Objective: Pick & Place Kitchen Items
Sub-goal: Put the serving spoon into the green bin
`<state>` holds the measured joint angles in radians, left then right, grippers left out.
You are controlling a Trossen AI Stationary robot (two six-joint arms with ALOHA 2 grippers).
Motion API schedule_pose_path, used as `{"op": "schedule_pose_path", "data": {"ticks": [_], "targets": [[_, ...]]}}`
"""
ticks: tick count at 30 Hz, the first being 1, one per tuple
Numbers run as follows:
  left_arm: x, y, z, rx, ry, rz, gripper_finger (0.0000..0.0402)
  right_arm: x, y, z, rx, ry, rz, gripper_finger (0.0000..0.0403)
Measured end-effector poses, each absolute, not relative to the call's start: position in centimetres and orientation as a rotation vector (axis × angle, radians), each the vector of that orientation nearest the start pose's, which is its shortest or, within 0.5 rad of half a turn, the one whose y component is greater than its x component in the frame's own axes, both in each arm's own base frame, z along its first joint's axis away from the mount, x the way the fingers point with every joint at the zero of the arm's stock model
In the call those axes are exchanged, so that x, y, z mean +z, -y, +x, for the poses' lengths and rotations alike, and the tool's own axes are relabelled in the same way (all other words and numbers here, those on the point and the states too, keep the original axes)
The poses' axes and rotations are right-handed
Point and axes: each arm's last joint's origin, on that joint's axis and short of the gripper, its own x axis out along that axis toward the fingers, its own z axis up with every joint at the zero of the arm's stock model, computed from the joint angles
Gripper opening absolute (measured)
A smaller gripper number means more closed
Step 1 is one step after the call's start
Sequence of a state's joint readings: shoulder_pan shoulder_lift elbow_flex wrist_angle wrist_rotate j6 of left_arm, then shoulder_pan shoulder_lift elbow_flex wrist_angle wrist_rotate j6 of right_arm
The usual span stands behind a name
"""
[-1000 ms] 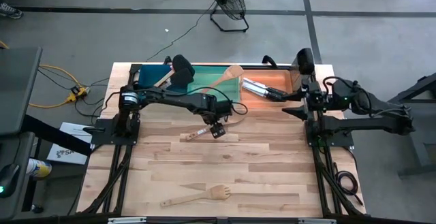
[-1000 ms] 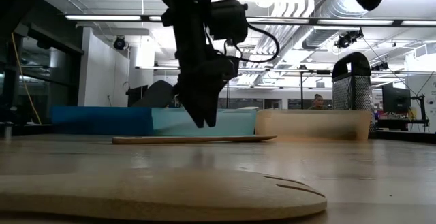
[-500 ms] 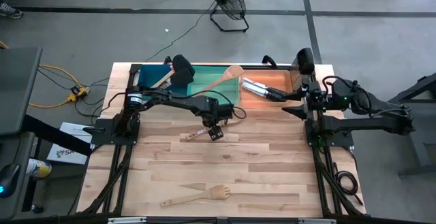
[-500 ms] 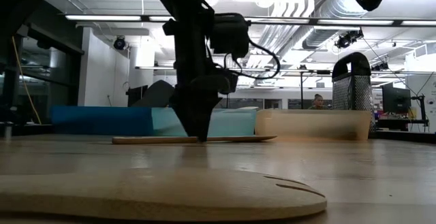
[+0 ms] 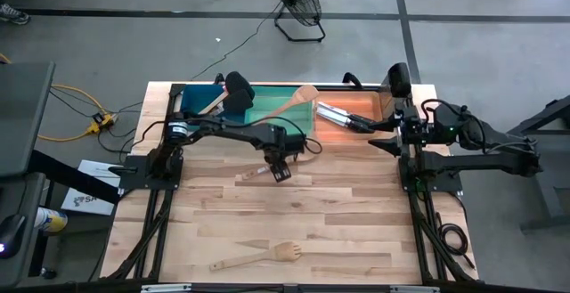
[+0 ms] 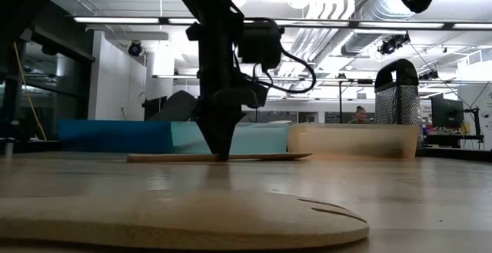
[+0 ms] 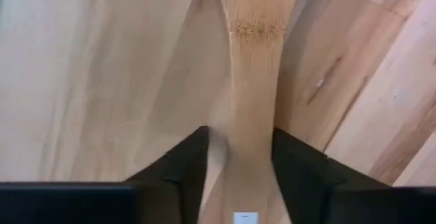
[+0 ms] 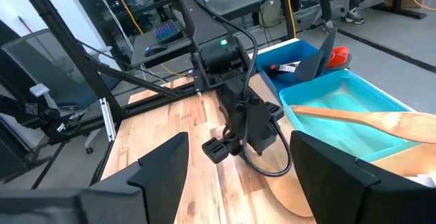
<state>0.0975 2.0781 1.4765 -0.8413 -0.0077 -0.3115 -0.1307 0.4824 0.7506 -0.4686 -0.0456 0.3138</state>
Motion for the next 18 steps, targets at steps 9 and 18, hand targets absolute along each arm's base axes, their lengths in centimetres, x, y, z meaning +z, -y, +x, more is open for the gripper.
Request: {"op": "schedule_pose_path", "data": {"ticks": [9,18], "targets": [[14.4,-3.8,39.4,0.245,-1.456,-0.347,0.0067,32.9,1.2,10.0,-0.133,-0.184,0.328,0.0248],[15.5,-3.4,39.0,0.137,-1.456,-0.394,0.0067,32.9,1.2,10.0,-0.138,-0.187,0.331,0.0248]]}}
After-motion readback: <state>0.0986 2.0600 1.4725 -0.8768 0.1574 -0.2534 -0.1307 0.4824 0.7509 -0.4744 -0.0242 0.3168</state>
